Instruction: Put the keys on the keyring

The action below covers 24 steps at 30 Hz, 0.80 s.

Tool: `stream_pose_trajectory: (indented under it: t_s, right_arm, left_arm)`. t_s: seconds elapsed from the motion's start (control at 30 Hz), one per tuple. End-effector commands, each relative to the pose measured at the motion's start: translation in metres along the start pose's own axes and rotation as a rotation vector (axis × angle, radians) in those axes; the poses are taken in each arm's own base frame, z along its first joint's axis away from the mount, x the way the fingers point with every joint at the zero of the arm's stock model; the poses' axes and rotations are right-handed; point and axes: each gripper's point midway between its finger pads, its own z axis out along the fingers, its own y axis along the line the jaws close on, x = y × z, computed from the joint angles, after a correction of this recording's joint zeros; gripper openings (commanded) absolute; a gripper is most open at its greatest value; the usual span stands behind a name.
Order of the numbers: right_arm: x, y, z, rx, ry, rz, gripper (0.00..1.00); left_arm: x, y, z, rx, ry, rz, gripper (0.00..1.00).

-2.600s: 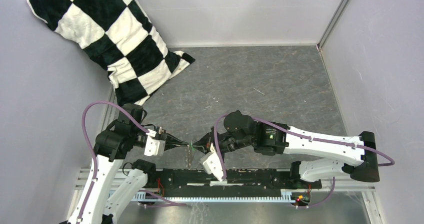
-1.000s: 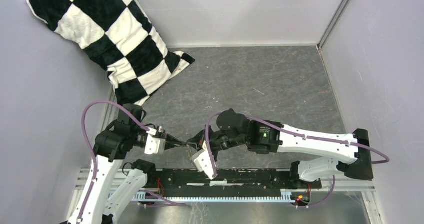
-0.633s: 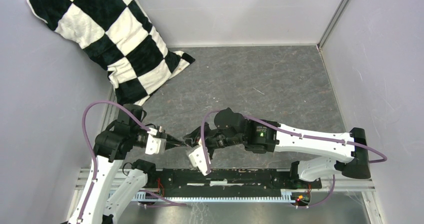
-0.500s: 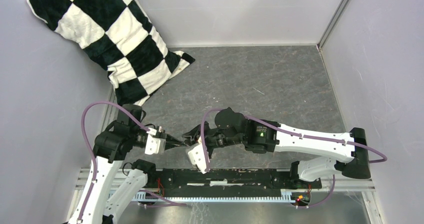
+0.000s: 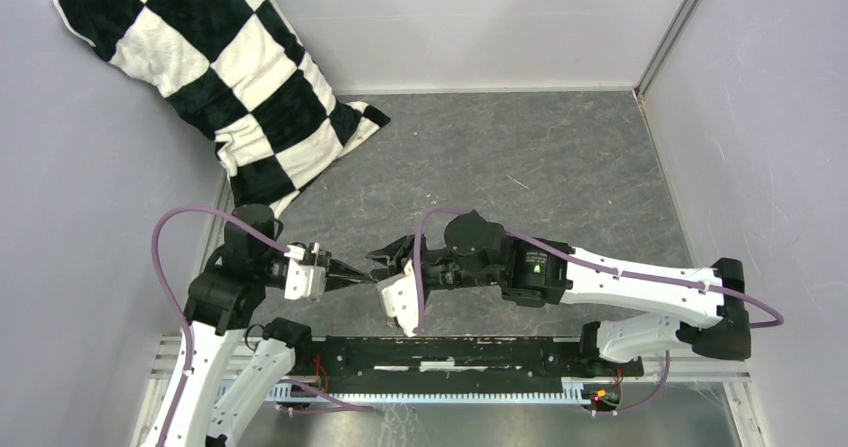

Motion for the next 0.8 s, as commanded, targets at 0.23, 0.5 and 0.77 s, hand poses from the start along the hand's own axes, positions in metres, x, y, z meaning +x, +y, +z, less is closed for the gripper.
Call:
stream_pose_trajectory:
  t_s: [0.23, 0.5, 0.77]
  right_arm:
    - [-0.028, -0.049, -0.020, 0.162, -0.044, 0.069, 0.43]
    - [-0.033, -0.073, -0.031, 0.228, -0.036, 0.073, 0.49]
    - [-0.034, -0.088, -0.046, 0.268, -0.051, 0.087, 0.55]
  left_arm:
    - [-0.037, 0.007, 0.002, 0.036, -0.107, 0.039, 0.02]
    - [-0.060, 0.030, 0.002, 0.018, -0.141, 0.071, 0.02]
    - [-0.078, 0.043, 0.001, 0.034, -0.155, 0.103, 0.02]
